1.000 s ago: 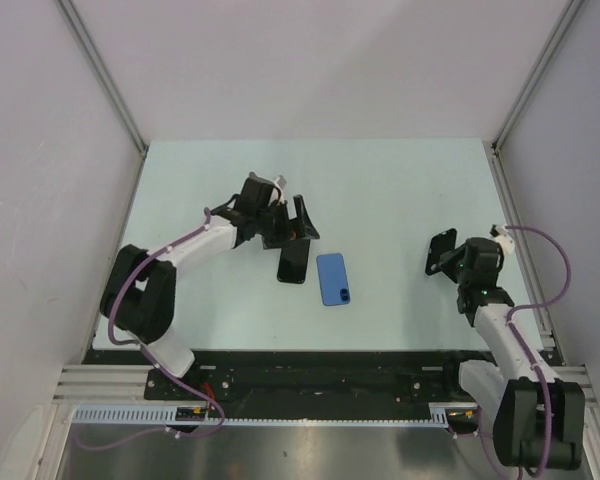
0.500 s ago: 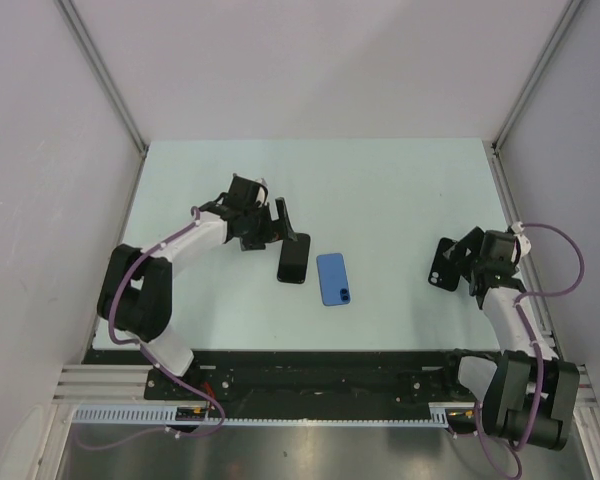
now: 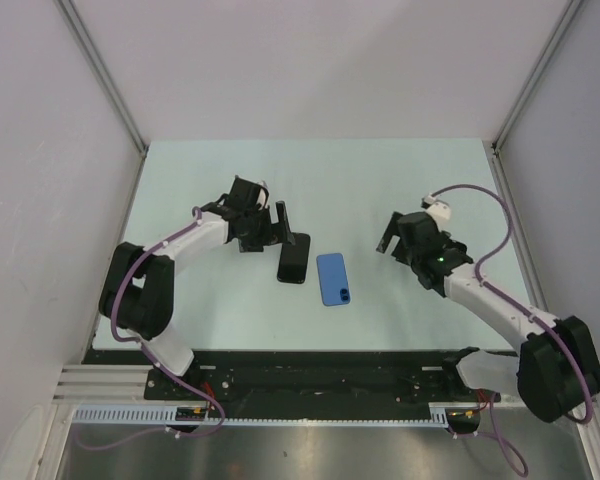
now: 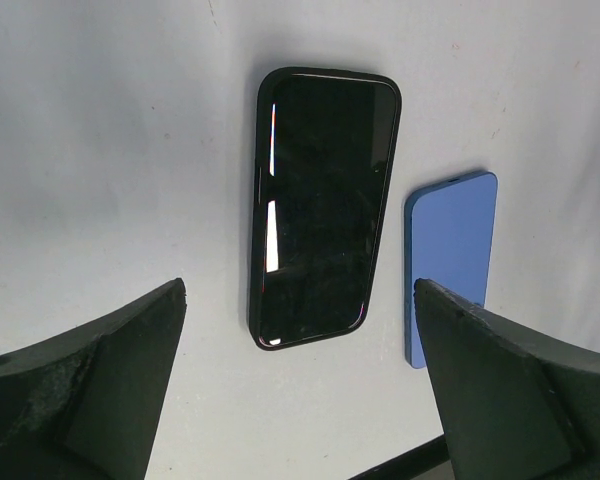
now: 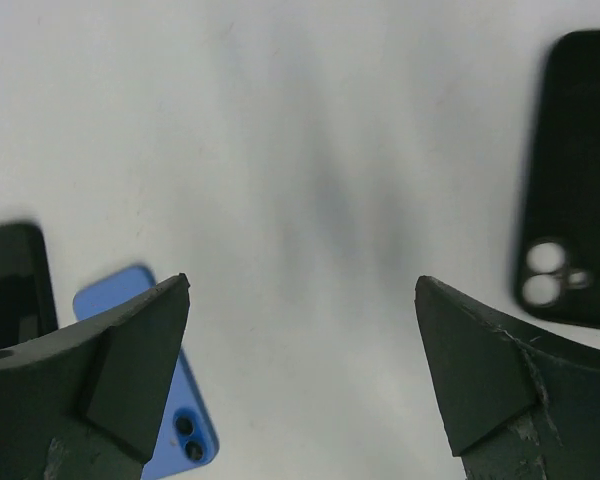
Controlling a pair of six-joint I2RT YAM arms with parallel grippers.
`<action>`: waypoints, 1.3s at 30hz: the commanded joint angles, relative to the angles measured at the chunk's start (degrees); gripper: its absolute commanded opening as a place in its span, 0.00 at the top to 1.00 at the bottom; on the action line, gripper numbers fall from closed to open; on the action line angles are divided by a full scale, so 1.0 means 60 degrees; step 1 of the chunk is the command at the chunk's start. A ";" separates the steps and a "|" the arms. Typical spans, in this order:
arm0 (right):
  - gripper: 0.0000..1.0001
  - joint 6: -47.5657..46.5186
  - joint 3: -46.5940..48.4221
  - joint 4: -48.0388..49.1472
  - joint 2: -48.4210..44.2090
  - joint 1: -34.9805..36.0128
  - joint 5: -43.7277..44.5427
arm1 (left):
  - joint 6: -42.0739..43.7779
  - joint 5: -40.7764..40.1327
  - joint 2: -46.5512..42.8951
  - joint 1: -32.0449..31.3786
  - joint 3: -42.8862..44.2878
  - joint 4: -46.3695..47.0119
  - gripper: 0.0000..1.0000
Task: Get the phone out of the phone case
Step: Pick up the phone at the center of the board.
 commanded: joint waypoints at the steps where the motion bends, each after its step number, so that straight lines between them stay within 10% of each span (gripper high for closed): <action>1: 0.00 0.0761 0.0623 -0.0184 0.0887 0.1466 0.0878 | 0.0311 -0.0142 -0.0254 0.0007 -0.0019 0.0024 0.00; 8: 0.00 0.1216 0.0712 -0.0184 0.1533 0.2713 0.0586 | 0.0970 -0.0944 -0.0197 -0.0780 0.0361 -0.0253 0.00; 39: 0.00 0.0836 0.0712 -0.0228 0.1298 0.1601 -0.0381 | 0.0883 -0.2910 0.2689 -0.2219 0.1826 -0.1016 0.00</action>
